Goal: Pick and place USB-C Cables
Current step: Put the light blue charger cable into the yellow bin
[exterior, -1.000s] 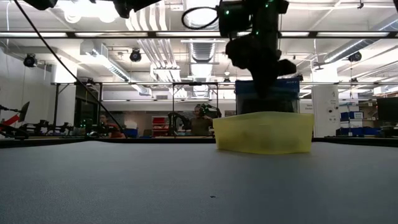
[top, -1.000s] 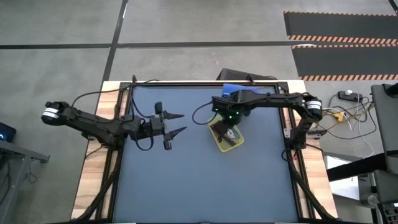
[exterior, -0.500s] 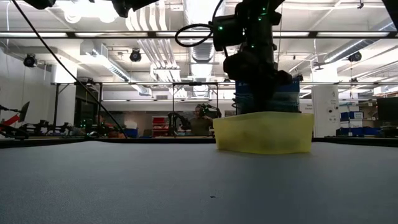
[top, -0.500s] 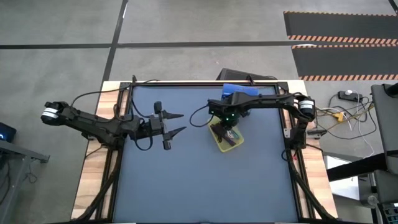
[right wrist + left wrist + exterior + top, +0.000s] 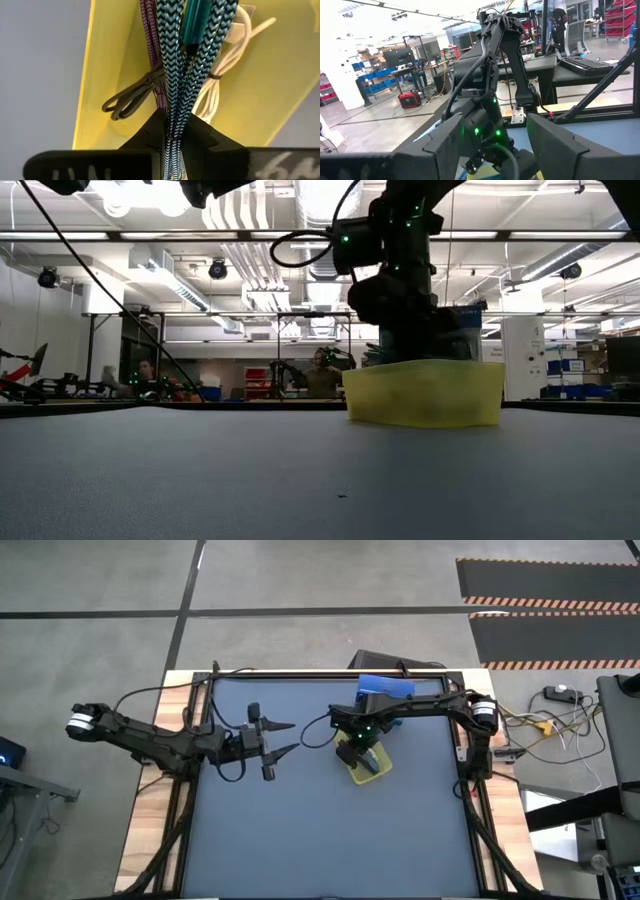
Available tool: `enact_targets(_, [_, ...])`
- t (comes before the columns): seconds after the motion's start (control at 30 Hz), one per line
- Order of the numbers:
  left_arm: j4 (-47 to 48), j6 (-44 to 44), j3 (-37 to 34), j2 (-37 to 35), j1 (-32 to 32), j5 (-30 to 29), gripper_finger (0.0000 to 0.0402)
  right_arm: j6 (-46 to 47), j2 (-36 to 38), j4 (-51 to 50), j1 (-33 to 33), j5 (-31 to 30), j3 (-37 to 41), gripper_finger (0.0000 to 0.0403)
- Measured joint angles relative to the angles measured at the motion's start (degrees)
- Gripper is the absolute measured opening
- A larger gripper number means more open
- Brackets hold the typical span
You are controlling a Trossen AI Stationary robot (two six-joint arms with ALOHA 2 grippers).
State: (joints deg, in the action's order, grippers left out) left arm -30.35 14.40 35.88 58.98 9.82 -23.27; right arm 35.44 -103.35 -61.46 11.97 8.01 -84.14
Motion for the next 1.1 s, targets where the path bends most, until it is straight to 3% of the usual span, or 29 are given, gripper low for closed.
enact_targets(0.6, [0.02, -0.07, 0.0, 0.0, 0.0, 0.0, 0.0201, -2.18, -1.83, 2.65, -0.09, -0.34, 0.02, 0.0028])
enact_targets(1.1, [0.07, -0.19, 0.0, 0.0, 0.0, 0.0, 0.0201, -9.26, -4.13, 2.24, -0.33, -0.46, 0.02, 0.0029])
